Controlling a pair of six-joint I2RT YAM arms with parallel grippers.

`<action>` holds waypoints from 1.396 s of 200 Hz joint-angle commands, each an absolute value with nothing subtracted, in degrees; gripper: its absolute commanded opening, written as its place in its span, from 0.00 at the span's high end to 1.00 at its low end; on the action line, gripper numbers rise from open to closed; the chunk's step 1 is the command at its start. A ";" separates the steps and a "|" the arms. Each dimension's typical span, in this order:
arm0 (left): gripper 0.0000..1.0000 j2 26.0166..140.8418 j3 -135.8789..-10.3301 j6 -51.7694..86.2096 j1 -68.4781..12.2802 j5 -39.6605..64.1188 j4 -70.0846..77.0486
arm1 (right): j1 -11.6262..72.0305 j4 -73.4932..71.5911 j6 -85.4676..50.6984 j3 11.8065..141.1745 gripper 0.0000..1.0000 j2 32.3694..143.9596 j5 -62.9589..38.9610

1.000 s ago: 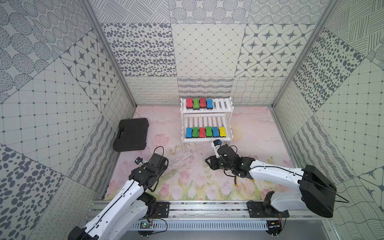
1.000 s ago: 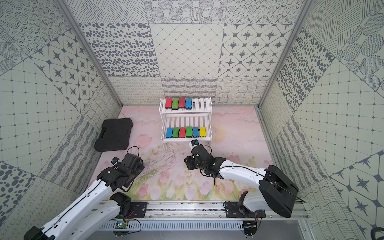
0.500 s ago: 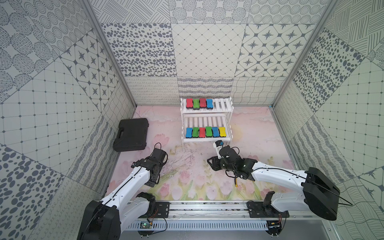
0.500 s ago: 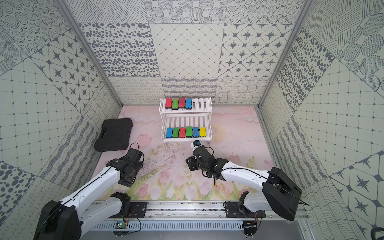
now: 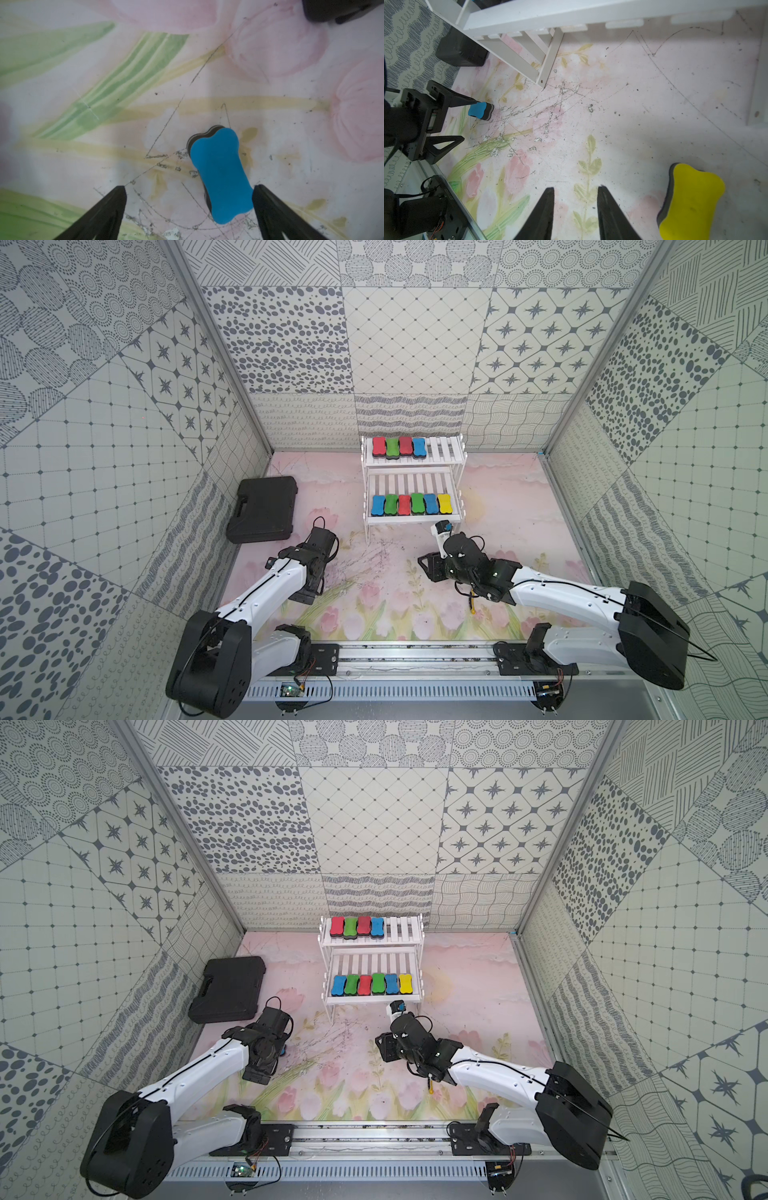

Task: Remove the whiteboard erasers from the shelf
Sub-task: Pick up the whiteboard eraser from the center of the board.

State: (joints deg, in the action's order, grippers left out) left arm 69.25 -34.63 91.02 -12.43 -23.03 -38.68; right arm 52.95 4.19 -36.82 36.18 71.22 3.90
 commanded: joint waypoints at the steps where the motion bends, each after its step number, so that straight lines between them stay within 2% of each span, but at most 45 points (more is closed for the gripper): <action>1: 0.01 72.87 -35.92 91.56 -11.66 -25.84 -35.99 | 52.87 3.52 -37.06 35.12 0.62 69.02 4.97; 28: 0.01 74.92 -34.62 92.02 -10.87 -24.96 -33.67 | 52.78 3.71 -37.70 34.15 0.62 67.80 5.27; 45: 0.05 77.53 -34.10 90.65 -9.34 -22.51 -31.15 | 52.80 4.27 -37.62 34.10 0.62 67.09 5.79; 96: 0.45 81.75 -33.72 87.65 -7.30 -16.77 -28.05 | 52.35 6.12 -37.71 33.49 0.62 64.49 7.67; 109: 0.51 80.95 -33.30 87.34 -7.31 -16.11 -28.04 | 52.17 6.40 -37.79 33.40 0.62 63.96 7.88; 156: 0.54 74.79 -30.78 82.83 -8.28 -12.05 -28.28 | 51.43 7.39 -37.85 33.23 0.62 62.30 8.49; 195: 0.57 63.41 -27.41 78.94 -12.94 -11.38 -30.81 | 50.21 8.82 -38.61 32.27 0.62 59.51 8.52; 235: 0.59 54.93 -27.20 75.11 -20.13 -10.54 -33.81 | 49.14 11.11 -39.00 31.29 0.62 56.03 8.78; 279: 0.60 60.20 -32.03 73.98 -35.95 -14.55 -34.21 | 47.64 15.33 -38.68 31.29 0.62 50.50 9.54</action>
State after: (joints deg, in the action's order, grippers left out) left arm 56.88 -28.32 78.06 -25.17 -14.57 -32.40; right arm 48.45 13.52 -38.59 31.70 53.80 8.29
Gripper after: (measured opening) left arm 0.427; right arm 0.382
